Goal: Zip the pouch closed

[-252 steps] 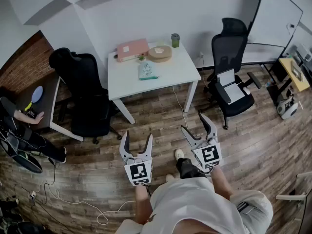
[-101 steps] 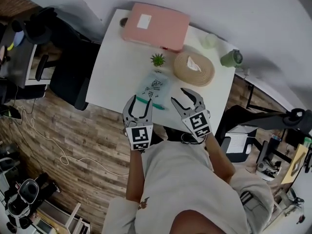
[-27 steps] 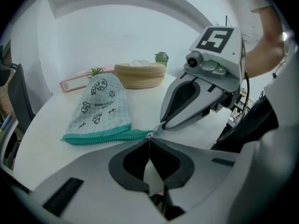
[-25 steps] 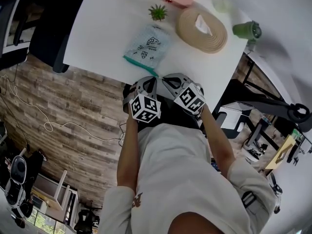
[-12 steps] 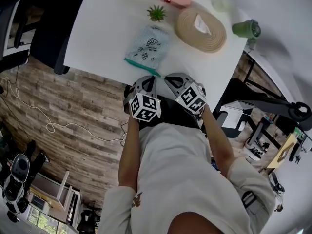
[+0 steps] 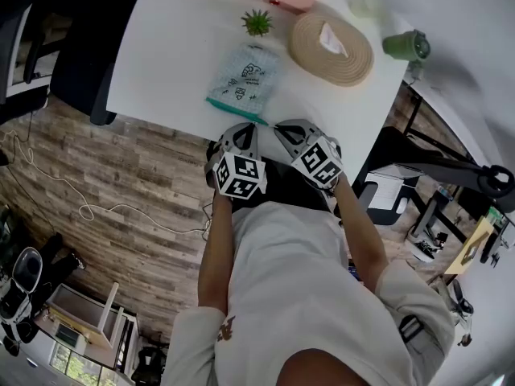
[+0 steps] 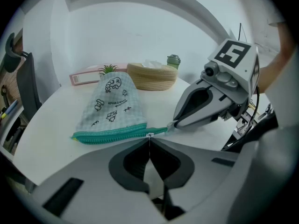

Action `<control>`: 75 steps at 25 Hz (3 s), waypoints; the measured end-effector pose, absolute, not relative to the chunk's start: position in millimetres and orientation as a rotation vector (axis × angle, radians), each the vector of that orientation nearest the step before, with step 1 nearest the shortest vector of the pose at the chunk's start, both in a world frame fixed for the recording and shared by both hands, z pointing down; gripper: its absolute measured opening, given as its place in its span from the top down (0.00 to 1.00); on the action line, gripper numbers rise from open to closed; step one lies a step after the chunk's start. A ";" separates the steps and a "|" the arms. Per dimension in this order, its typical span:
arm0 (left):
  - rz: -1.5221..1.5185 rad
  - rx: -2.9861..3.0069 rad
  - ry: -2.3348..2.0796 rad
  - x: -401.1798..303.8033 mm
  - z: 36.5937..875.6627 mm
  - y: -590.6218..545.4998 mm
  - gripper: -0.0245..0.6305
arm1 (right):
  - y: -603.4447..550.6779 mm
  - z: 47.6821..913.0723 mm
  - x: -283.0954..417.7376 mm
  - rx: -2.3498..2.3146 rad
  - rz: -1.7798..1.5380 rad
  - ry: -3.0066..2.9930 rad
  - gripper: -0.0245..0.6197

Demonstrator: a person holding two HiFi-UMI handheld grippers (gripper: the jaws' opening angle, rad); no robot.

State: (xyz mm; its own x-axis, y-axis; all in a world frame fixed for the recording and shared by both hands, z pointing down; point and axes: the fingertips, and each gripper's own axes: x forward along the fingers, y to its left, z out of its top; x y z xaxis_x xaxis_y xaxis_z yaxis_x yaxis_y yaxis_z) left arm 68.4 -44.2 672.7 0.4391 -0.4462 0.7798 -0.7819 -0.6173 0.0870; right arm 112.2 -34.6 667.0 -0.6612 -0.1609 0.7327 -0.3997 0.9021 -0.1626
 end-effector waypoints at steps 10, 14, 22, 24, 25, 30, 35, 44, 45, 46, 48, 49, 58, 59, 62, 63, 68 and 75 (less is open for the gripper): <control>1.014 2.253 -1.050 64.4 669.9 -47.2 0.96 | -35.3 664.6 111.7 0.436 0.399 -2.291 0.96; 0.997 2.229 -1.080 58.6 669.5 -50.7 0.96 | -36.5 664.6 116.0 0.457 0.391 -2.268 0.96; 0.981 2.208 -1.104 49.8 667.9 -56.4 0.96 | -37.3 663.7 117.6 0.480 0.410 -2.268 0.96; 0.979 2.204 -1.105 46.4 667.5 -58.1 0.96 | -37.8 663.7 118.2 0.485 0.413 -2.266 0.96; 0.979 2.205 -1.102 44.9 667.2 -58.9 0.96 | -38.1 663.6 118.1 0.487 0.413 -2.265 0.96; 0.978 2.206 -1.095 41.2 668.2 -61.1 0.96 | -39.6 664.0 117.7 0.493 0.413 -2.261 0.96; 0.977 2.199 -1.101 36.4 668.6 -63.8 0.96 | -40.7 664.8 119.3 0.504 0.413 -2.251 0.96; 0.980 2.193 -1.108 25.1 667.7 -67.8 0.96 | -41.5 663.9 122.0 0.528 0.419 -2.241 0.96; 0.981 2.194 -1.107 25.0 667.7 -67.9 0.96 | -41.6 663.9 122.1 0.530 0.420 -2.240 0.96; 0.981 2.195 -1.106 25.1 667.8 -68.0 0.96 | -41.7 663.9 122.1 0.533 0.420 -2.239 0.96; 0.981 2.195 -1.106 25.1 667.8 -67.9 0.96 | -41.8 663.8 122.0 0.539 0.422 -2.236 0.96; 0.981 2.194 -1.107 24.7 667.8 -67.9 0.96 | -41.9 663.7 122.1 0.542 0.422 -2.234 0.96; 0.983 2.186 -1.112 17.8 667.8 -70.3 0.96 | -41.6 664.2 122.7 0.570 0.430 -2.223 0.96; 0.983 2.184 -1.114 16.7 668.2 -70.7 0.96 | -41.8 664.6 123.4 0.574 0.431 -2.219 0.96; 0.981 2.183 -1.115 12.2 667.9 -72.2 0.96 | -42.3 665.3 126.0 0.588 0.436 -2.211 0.96; 0.980 2.183 -1.116 10.9 667.5 -72.7 0.96 | -42.4 665.1 126.6 0.590 0.438 -2.210 0.96; 0.982 2.177 -1.123 7.4 667.3 -73.8 0.96 | -43.2 664.2 126.7 0.599 0.435 -2.204 0.96; 0.987 2.164 -1.135 -3.3 667.8 -77.3 0.96 | -43.3 664.2 128.0 0.617 0.440 -2.192 0.96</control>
